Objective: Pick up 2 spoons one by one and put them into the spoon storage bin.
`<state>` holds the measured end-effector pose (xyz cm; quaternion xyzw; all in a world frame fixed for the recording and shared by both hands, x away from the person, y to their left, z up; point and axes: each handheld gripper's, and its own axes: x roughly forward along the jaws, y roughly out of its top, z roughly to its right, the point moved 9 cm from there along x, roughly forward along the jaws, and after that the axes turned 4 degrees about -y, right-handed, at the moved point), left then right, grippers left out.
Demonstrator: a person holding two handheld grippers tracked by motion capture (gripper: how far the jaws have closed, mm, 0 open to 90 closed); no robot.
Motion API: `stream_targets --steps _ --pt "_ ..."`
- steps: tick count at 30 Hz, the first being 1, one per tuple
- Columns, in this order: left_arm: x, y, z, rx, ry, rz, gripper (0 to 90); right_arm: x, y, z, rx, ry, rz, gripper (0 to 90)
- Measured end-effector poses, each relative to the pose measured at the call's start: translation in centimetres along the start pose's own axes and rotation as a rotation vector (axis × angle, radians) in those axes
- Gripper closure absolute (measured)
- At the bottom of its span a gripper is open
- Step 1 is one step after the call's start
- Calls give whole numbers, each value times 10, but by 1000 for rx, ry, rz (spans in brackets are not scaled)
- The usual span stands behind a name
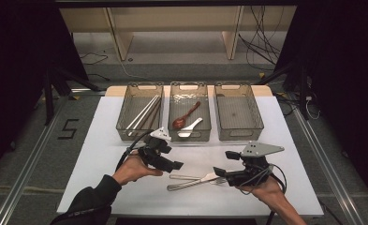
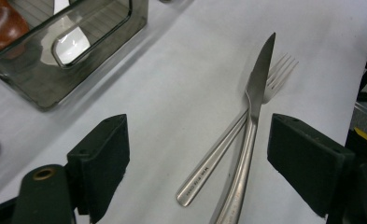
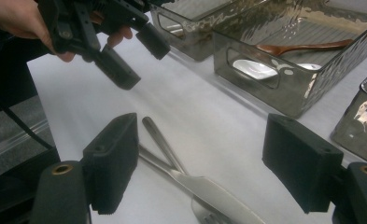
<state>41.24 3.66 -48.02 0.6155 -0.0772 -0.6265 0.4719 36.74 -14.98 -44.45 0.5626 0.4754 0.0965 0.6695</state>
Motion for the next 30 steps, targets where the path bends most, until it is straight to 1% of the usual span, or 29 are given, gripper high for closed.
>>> stream_targets --steps 5,8,11,18,21,24,27,29,30 --pt "0 -3 5 17 1 -13 186 0 0 0 -1 0 0 277" --pt "1 -5 8 17 2 -15 183 0 0 0 0 0 -1 277" --pt "2 -7 10 37 12 -29 183 0 0 0 1 0 0 277" --pt "2 -13 15 70 24 -58 183 1 -1 1 0 2 -2 277" --pt "2 -15 17 71 26 -59 183 0 -1 2 3 1 -2 277" --pt "1 -17 20 78 23 -64 183 0 -2 3 7 2 -3 277" --pt "2 -22 23 92 14 -84 182 -1 -2 3 5 2 -2 277" --pt "2 -24 24 92 15 -85 182 0 -2 3 6 1 -3 277" --pt "2 -26 24 103 19 -96 182 0 -2 3 7 2 -3 277"
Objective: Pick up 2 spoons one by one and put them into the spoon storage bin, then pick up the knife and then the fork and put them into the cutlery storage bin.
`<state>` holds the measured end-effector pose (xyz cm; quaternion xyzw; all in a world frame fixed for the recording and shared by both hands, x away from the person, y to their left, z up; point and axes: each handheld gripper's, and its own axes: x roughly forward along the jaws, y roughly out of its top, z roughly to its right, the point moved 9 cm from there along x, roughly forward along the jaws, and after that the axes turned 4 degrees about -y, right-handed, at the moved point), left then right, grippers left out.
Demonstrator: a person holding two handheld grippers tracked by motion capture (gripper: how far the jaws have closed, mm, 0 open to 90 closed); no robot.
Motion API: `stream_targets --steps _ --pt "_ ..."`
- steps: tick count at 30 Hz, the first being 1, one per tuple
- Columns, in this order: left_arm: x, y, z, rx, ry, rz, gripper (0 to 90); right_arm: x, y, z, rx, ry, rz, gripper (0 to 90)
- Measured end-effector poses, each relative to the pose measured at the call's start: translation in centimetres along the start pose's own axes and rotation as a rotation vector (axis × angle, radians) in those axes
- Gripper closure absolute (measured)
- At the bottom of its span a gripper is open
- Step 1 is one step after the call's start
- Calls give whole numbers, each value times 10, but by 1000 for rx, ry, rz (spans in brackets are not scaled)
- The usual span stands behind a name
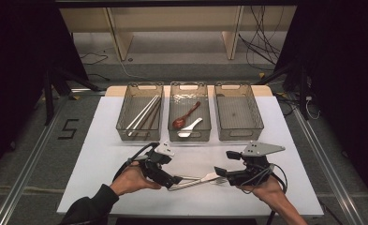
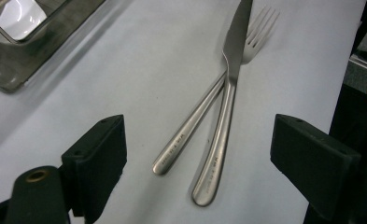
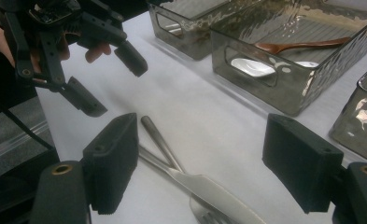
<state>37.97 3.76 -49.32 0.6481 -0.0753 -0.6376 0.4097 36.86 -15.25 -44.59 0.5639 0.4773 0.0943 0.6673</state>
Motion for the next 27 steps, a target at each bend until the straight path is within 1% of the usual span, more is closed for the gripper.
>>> stream_targets --steps 1,2,4,8,9,11,13,14,17,20,23,27 --pt "0 -1 1 -3 3 0 182 0 0 0 -1 -1 -1 277" --pt "0 -3 1 6 3 -7 182 0 0 0 -1 -1 -1 277" --pt "-1 -5 1 6 6 -9 180 0 0 0 -1 -2 -1 277" --pt "-5 -10 0 2 13 -12 180 0 0 0 0 -1 -1 277" --pt "-5 -10 0 -5 14 -5 180 0 0 0 -1 -1 -1 277" --pt "-8 -13 -1 1 14 -9 180 1 -1 -1 -3 1 -3 277" --pt "-9 -14 0 -6 14 -5 179 1 -1 -1 -3 1 -3 276" --pt "-10 -15 0 -1 16 -8 178 1 -1 -1 -3 1 -4 276" --pt "-13 -20 -2 0 30 -16 174 1 -1 -1 0 1 -6 276" --pt "-16 -23 -4 -9 38 -10 174 1 -2 -1 -2 4 -11 276" --pt "-19 -24 -6 -25 46 8 174 2 -2 -2 -5 5 -13 276" --pt "-22 -26 -7 -35 52 24 169 3 -3 -3 -9 9 -19 274"
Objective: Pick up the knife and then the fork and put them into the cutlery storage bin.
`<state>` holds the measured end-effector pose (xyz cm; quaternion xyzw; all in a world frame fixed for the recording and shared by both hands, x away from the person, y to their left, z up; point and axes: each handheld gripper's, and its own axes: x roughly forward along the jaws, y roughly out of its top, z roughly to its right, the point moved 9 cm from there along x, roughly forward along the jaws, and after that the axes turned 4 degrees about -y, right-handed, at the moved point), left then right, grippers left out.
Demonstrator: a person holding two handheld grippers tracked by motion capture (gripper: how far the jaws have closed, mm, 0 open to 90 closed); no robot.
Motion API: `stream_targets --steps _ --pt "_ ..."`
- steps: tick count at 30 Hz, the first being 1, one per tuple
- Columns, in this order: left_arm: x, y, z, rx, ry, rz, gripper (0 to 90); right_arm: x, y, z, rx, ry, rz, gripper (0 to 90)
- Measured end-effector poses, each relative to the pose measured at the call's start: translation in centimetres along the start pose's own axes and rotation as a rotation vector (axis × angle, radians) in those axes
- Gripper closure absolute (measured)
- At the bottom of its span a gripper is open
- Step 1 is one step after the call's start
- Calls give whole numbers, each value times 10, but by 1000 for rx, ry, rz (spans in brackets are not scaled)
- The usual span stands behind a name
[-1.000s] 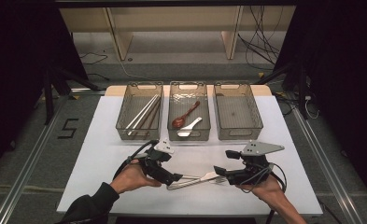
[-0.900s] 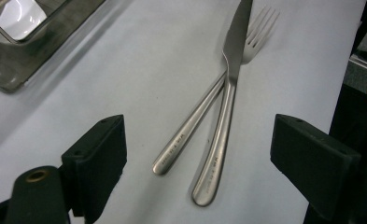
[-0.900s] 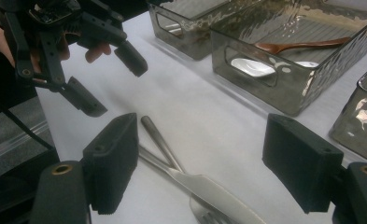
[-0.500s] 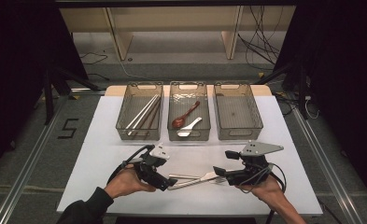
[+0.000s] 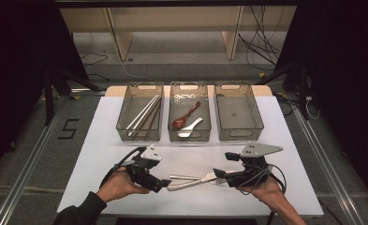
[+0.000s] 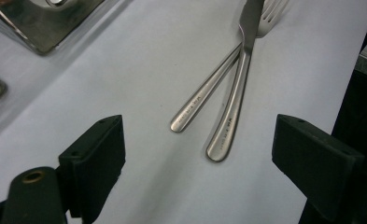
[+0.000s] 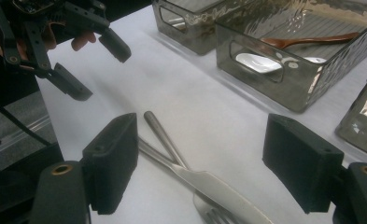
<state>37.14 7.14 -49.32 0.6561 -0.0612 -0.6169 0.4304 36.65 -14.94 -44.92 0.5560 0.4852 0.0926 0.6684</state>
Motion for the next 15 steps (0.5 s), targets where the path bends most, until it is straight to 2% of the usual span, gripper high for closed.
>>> stream_targets --steps 7,12,15 --pt "-11 -2 -9 -28 20 39 168 2 -2 1 -11 9 -20 274" --pt "-16 -5 -14 -41 37 59 166 5 -4 -4 -52 15 -50 274" --pt "-19 -6 -16 -49 44 69 166 11 -4 -10 -101 25 -80 274"
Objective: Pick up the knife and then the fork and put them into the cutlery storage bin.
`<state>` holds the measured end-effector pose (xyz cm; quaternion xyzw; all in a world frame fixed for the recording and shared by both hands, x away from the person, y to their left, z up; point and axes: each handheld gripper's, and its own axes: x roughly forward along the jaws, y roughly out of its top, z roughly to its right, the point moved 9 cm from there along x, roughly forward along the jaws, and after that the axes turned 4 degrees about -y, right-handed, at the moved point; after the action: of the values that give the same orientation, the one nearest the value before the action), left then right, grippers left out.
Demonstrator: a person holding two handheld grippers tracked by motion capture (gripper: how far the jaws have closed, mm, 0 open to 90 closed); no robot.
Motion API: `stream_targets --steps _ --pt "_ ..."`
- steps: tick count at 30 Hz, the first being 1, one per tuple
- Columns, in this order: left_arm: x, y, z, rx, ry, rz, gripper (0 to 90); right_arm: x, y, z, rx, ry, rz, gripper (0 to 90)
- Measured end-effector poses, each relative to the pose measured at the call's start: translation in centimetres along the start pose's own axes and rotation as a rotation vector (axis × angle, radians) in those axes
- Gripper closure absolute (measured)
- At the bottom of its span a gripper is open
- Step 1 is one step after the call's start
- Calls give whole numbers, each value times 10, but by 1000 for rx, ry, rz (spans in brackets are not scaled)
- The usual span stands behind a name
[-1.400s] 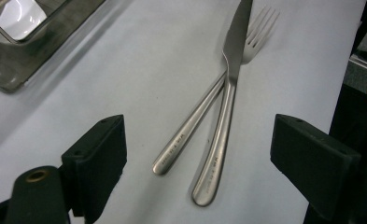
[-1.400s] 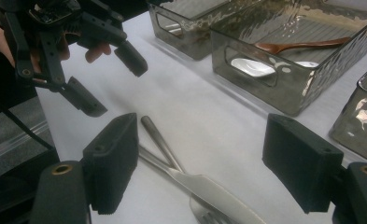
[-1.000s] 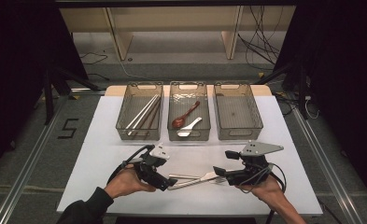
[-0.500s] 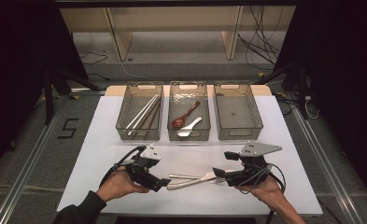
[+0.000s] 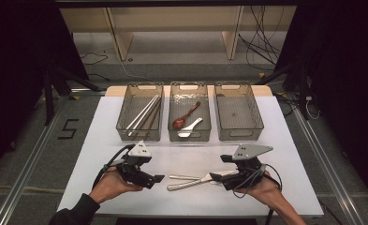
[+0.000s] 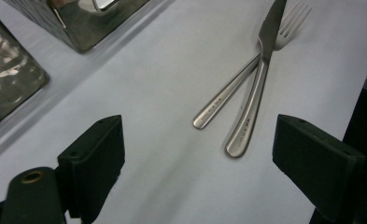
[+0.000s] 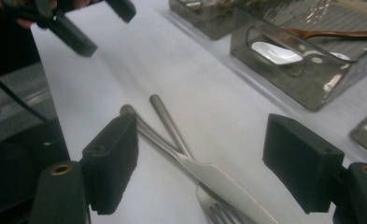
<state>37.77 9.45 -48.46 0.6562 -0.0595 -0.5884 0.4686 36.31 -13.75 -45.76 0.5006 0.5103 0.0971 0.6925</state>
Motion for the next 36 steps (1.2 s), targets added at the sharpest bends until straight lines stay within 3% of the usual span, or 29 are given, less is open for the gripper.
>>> stream_targets --steps 7,19,27,36 --pt "-8 -2 -3 -31 1 51 162 20 -1 -9 -102 30 -89 275" --pt "-19 0 -6 -69 17 134 157 63 -15 -19 -286 87 -302 320" --pt "-25 0 -8 -86 29 151 157 82 -27 -20 -355 91 -395 387" --pt "-23 -1 -9 -79 28 143 157 94 -36 -13 -382 104 -465 437"
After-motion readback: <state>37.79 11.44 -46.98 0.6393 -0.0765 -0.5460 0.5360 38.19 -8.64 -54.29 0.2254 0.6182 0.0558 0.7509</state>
